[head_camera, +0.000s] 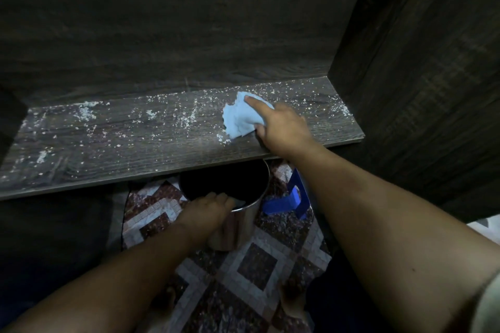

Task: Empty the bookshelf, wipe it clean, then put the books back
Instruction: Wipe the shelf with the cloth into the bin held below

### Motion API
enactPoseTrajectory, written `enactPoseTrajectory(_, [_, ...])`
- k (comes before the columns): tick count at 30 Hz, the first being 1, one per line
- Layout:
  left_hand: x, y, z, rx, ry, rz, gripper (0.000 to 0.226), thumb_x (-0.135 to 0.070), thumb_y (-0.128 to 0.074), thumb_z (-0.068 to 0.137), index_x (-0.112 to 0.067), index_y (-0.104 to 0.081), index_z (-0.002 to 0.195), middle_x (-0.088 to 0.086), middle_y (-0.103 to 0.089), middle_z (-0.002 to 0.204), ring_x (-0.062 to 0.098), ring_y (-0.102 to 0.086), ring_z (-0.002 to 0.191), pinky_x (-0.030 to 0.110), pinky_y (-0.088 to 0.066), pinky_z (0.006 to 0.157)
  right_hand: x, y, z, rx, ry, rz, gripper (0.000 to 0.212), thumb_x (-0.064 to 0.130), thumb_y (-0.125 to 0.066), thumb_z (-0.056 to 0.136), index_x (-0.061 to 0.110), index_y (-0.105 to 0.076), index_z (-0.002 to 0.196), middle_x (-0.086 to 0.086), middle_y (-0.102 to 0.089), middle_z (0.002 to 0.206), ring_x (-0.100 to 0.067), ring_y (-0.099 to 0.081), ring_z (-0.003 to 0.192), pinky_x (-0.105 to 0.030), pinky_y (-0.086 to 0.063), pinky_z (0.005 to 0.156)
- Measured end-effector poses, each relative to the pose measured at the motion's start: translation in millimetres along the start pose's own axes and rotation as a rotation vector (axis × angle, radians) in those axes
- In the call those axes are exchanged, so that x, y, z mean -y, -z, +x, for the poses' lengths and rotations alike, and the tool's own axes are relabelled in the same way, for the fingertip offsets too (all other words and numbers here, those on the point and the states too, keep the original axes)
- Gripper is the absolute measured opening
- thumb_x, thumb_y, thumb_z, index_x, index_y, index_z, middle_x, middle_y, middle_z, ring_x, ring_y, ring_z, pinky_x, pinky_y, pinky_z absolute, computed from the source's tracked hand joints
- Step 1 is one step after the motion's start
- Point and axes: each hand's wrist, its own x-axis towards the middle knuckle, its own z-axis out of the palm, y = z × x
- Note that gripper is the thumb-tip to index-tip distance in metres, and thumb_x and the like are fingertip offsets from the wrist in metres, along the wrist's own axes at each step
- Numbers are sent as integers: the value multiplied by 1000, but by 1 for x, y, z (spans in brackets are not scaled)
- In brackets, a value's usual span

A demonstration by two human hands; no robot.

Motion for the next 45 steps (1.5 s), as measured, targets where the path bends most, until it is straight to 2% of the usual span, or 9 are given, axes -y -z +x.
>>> enactPoseTrajectory(4, [-13,46,-15,-15,-46,-6,25,-13,-36,65,-13,-59,74,6,-55,67,24,-57,51,25,-45,37,19,21,-2,-113,-10,62,58,37,-47,98,48,-21,149,-13,-48,125,-34,-49,116,-48,-43,94])
enactPoseTrajectory(8, [-23,98,-31,117,-10,26,36,0,-42,87,-9,-48,122,13,-52,116,32,-55,105,37,-48,81,36,46,-13,-142,-24,172,53,47,-40,100,52,-16,147,-11,-46,123,-34,-51,112,-48,-45,93])
enactPoseTrajectory(10, [-27,115,-40,194,2,20,36,-3,-41,92,-11,-42,128,12,-49,124,31,-49,114,40,-44,88,42,54,-25,-139,-12,216,52,48,-37,100,53,-13,146,-12,-47,122,-35,-51,110,-49,-45,94])
enactPoseTrajectory(17, [-30,141,-54,174,-10,79,31,-1,-41,92,-11,-43,121,11,-56,118,30,-52,112,38,-44,85,43,58,-48,-127,-68,394,45,27,-43,99,33,-25,140,-20,-52,123,-37,-51,109,-43,-43,93])
enactPoseTrajectory(29, [-12,107,-27,104,37,24,28,-7,-41,95,-11,-45,122,10,-55,118,29,-51,111,38,-46,85,29,26,-27,-5,-124,231,49,36,-38,100,45,-25,146,-21,-47,128,-39,-49,116,-46,-43,99])
enactPoseTrajectory(34, [-6,90,-37,-137,-140,0,27,-13,-71,60,-17,-58,83,-1,-58,72,18,-59,66,24,-46,49,35,16,-27,-51,-162,251,55,26,-40,99,43,-20,147,-19,-45,127,-36,-45,117,-50,-39,100])
enactPoseTrajectory(36, [-6,88,-41,-159,-169,-10,14,-14,-58,64,-19,-57,77,-3,-55,66,16,-56,59,22,-43,45,33,16,-25,-93,-188,236,56,28,-41,99,47,-19,147,-18,-43,127,-37,-42,120,-53,-36,102])
enactPoseTrajectory(38, [-7,85,-45,-182,-180,14,21,-14,-39,67,-19,-58,74,-4,-54,64,15,-55,57,22,-42,44,29,17,-22,-119,-213,228,55,29,-42,100,48,-21,147,-17,-41,128,-37,-40,123,-55,-34,105])
enactPoseTrajectory(45, [-9,86,-54,-240,-172,7,27,-14,-33,67,-20,-59,70,-4,-53,61,15,-54,55,20,-41,42,19,6,-26,12,-206,98,50,34,-42,102,47,-26,148,-19,-32,147,-36,-29,134,-53,-27,108])
